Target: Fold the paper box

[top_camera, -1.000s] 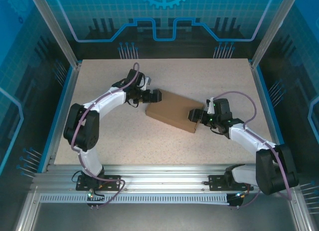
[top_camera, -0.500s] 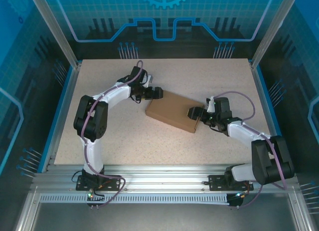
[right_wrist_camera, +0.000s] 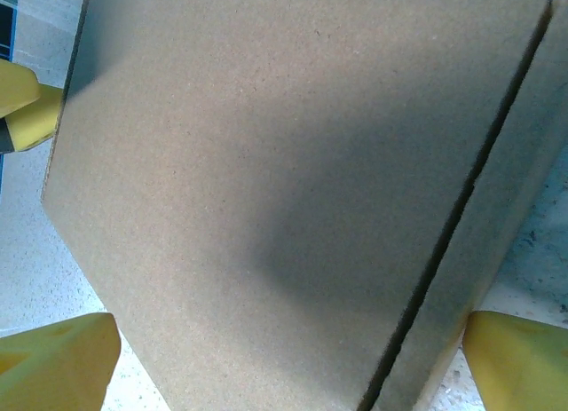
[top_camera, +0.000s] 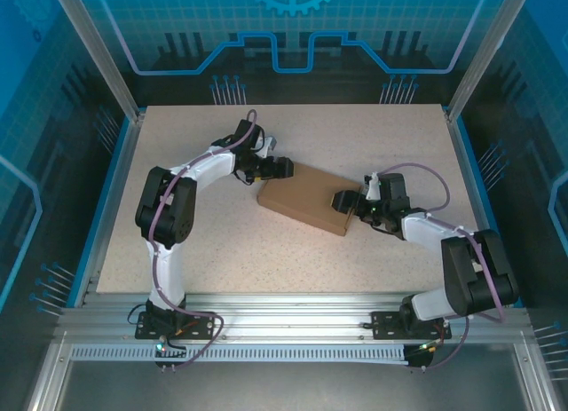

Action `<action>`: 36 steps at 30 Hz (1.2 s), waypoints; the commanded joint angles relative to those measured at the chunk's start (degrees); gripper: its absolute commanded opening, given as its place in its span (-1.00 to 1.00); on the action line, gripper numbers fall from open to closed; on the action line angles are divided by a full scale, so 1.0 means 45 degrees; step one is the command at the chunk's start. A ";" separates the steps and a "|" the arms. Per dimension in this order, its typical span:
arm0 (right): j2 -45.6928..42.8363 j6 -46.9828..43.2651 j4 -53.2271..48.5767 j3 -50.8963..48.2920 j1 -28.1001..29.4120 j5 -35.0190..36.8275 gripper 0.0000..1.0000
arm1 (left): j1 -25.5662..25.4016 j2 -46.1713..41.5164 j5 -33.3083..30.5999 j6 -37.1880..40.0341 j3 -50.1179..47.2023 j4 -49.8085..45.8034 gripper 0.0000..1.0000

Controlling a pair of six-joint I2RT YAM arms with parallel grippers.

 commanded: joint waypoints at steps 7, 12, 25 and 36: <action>0.1022 -0.0133 0.0845 0.0552 -0.0011 -0.1189 1.00 | 0.0059 -0.1069 0.0217 -0.0350 -0.1282 0.0569 0.99; 0.1200 -0.0349 0.0916 0.0793 0.0354 -0.1239 1.00 | 0.0149 -0.1637 -0.0444 -0.0451 -0.1973 0.0688 0.99; -0.1630 -0.1498 -0.0956 0.0072 0.0351 0.1785 1.00 | 0.1326 -0.4782 -0.2125 -0.0913 -0.4576 0.2037 0.99; -0.4251 -0.4008 -0.1947 -0.0137 -0.0333 0.5018 1.00 | 0.3042 -1.0146 -0.3973 0.0108 -0.9774 0.4552 0.99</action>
